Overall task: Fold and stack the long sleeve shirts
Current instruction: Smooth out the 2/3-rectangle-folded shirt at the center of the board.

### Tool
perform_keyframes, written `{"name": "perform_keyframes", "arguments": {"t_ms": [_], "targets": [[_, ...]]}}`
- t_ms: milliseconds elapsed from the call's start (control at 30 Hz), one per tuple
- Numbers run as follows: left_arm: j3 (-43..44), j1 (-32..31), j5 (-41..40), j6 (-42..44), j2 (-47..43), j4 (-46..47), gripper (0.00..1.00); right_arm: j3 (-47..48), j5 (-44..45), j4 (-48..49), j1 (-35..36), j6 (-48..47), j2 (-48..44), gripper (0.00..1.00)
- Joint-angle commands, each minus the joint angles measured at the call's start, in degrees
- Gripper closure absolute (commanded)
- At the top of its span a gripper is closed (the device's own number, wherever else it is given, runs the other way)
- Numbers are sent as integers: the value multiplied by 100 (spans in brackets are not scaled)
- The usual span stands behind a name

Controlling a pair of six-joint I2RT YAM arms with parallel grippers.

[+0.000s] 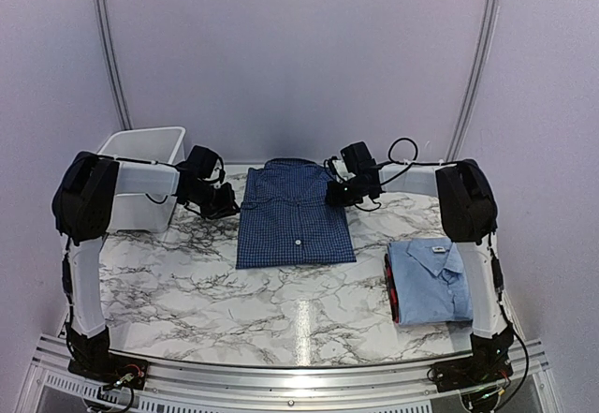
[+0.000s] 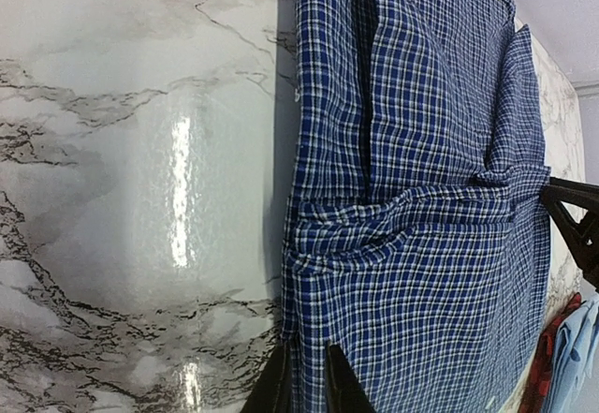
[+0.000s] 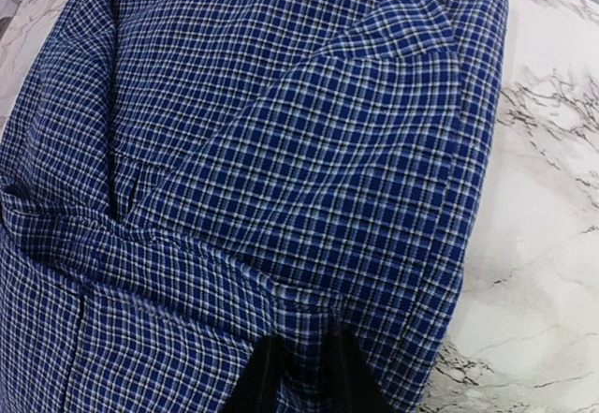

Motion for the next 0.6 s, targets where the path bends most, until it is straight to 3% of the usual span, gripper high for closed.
{"name": "perform_keyframes", "arguments": {"t_ms": [0, 67, 567], "targets": [[-164, -31, 53, 31, -367, -42, 85, 244, 69, -56, 59, -53, 41, 91], [-220, -43, 49, 21, -403, -29, 86, 252, 112, -88, 68, -59, -44, 100], [-451, -40, 54, -5, -506, 67, 86, 60, 1150, -359, 86, -60, -574, 100]]}}
